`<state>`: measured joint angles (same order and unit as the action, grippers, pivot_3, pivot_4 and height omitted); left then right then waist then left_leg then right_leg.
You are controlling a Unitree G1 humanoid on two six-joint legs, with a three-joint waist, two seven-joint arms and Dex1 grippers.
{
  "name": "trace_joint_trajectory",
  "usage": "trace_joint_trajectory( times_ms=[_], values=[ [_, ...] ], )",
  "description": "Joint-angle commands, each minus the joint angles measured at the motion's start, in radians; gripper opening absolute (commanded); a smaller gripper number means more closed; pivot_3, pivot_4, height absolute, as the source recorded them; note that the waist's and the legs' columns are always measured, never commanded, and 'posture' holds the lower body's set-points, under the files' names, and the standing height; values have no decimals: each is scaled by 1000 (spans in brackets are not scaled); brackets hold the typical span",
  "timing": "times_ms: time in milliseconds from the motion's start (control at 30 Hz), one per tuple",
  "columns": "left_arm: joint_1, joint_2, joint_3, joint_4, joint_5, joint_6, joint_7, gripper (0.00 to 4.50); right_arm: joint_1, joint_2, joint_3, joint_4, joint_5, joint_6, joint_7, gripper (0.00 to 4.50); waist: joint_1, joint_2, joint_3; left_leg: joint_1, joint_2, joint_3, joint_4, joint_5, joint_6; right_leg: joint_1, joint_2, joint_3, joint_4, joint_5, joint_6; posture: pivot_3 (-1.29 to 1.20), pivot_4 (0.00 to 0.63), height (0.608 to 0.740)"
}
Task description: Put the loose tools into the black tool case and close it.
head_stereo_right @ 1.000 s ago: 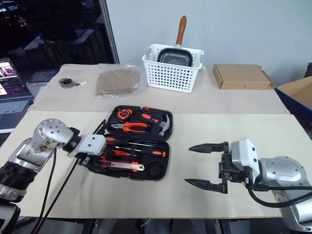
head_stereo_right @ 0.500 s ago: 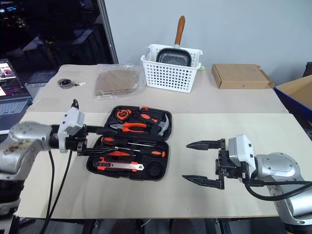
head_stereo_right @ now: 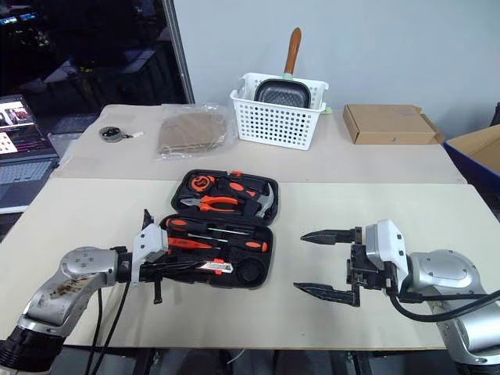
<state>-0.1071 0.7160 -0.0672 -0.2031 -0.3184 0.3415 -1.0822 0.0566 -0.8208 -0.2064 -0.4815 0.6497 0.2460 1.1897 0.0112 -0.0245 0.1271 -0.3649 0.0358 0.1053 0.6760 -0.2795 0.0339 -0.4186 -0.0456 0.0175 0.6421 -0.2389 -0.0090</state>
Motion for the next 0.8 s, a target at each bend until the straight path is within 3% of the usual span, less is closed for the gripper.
trace_joint_trajectory(
  times_ms=[33,167,300,467,600,633,667,733,800],
  values=[
    [25,-3,-24,89,-7,54,-14,78,5,-1,-29,-27,4,-22,-4,4500,-1,1,0,1,0,0,0,0,0,1,0,0,0,0,0,0,150,740],
    [21,-44,9,95,-166,231,-35,78,9,1,-21,-31,2,-20,-7,4500,-10,6,-4,3,1,2,0,0,0,2,1,2,0,0,0,0,150,740],
    [20,-44,22,72,-154,179,-40,78,14,9,-24,-33,4,1,-40,4500,-13,9,-6,3,0,3,0,0,0,1,1,4,0,-1,1,0,150,740],
    [38,-34,138,-159,-180,115,39,78,54,25,-75,-34,-64,56,-213,4500,-13,6,-4,-3,0,3,-1,0,0,-4,0,4,-1,-1,1,0,150,740],
    [11,1,193,-326,-306,232,75,78,89,28,-140,-42,-112,135,-362,4500,-6,3,-2,-5,0,2,-1,-1,0,-4,-1,4,-2,-1,1,0,150,740],
    [4,7,196,-353,-326,244,80,589,96,18,-151,-53,-152,153,-403,4500,-5,4,-2,-5,0,2,-1,-1,0,-4,-2,4,-1,-1,2,0,150,740],
    [-2,11,201,-379,-350,258,86,700,101,-5,-154,-65,-203,203,-456,4500,-4,4,-3,-4,0,2,-1,0,0,-4,-2,4,-1,0,2,0,150,740],
    [-13,13,212,-420,-408,299,111,1328,105,-58,-154,-71,-269,332,-534,4500,-4,4,-3,-4,0,2,-1,0,0,-4,-2,4,-1,0,3,0,150,740],
    [-21,31,213,-454,-442,322,112,2115,93,-114,-150,-42,-281,419,-536,4500,-8,4,-2,-3,0,3,-1,0,0,-4,-1,5,-2,0,3,0,150,740]
  ],
)
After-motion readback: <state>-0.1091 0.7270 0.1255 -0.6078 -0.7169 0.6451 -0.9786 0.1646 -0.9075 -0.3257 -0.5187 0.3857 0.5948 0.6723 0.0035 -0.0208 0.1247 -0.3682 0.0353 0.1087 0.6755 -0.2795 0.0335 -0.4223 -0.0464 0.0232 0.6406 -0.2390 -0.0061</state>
